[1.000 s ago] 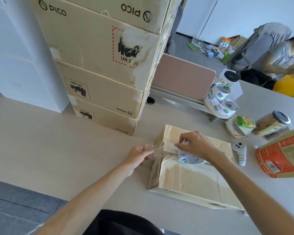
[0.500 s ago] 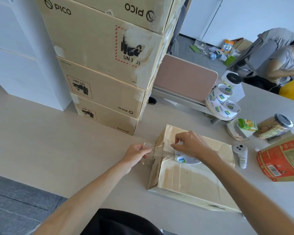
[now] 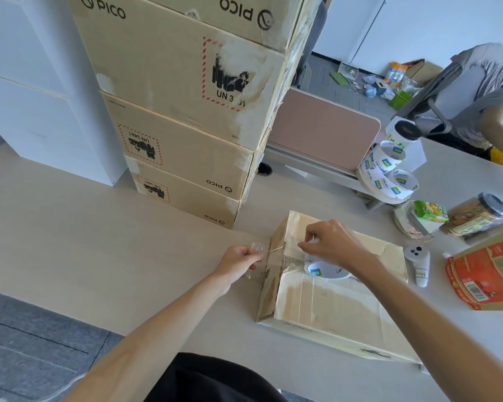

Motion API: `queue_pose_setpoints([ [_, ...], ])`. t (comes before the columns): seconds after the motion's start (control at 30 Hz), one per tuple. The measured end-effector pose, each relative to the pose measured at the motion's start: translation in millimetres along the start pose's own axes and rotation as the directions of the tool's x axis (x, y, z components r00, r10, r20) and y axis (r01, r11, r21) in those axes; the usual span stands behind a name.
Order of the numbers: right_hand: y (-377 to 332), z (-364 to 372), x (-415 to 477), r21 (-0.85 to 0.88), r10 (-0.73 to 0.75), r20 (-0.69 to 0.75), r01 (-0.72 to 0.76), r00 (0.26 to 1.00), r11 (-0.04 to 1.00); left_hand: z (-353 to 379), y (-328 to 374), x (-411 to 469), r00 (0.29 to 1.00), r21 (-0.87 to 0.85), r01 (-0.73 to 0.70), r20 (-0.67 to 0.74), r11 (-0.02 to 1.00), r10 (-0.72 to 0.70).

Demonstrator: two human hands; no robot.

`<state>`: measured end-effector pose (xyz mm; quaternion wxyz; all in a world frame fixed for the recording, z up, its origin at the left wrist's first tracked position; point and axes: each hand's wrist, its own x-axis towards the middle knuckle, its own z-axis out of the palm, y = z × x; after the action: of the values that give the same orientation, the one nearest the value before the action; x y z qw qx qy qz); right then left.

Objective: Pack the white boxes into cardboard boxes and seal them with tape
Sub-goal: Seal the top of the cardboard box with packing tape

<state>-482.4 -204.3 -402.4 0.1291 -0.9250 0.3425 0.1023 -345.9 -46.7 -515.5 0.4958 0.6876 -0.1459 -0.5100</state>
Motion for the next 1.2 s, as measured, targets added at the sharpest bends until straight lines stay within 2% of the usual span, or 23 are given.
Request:
queue_pose_setpoints([
  [0.43,-1.9,1.7,1.0,0.018,-0.022,-0.005,0.022,1.0,1.0,5.4,-7.7,4.8,1.0,0.034,0.0,0.02,0.999,-0.001],
  [0.73,1.2,4.4,3.3,0.076,-0.019,-0.009,0.019,1.0,0.997,36.0,-23.5,10.3,0.998,0.026,0.046,0.032,0.999,-0.047],
  [0.93,0.7,5.2,5.4,0.07,0.006,-0.014,-0.005,1.0,0.998,39.3,-29.4,12.7,0.999,0.08,-0.004,0.033,0.997,0.001],
  [1.03,-1.0,4.5,5.1,0.064,0.013,-0.011,-0.012,1.0,0.998,42.1,-35.6,15.3,1.0,0.158,0.023,-0.013,0.987,-0.021],
  [1.07,-1.0,4.3,4.9,0.066,0.015,-0.01,-0.014,1.0,0.998,42.1,-38.0,16.3,0.998,0.208,0.019,-0.068,0.978,-0.005],
  [1.13,-0.7,4.8,4.0,0.08,0.023,-0.01,-0.022,1.0,0.997,40.6,-42.0,14.3,0.976,0.311,-0.085,-0.165,0.946,0.142],
  [1.2,-0.1,6.6,2.1,0.09,0.033,-0.008,-0.032,0.999,0.995,40.3,-41.2,4.2,0.955,0.288,-0.214,-0.14,0.933,0.262],
])
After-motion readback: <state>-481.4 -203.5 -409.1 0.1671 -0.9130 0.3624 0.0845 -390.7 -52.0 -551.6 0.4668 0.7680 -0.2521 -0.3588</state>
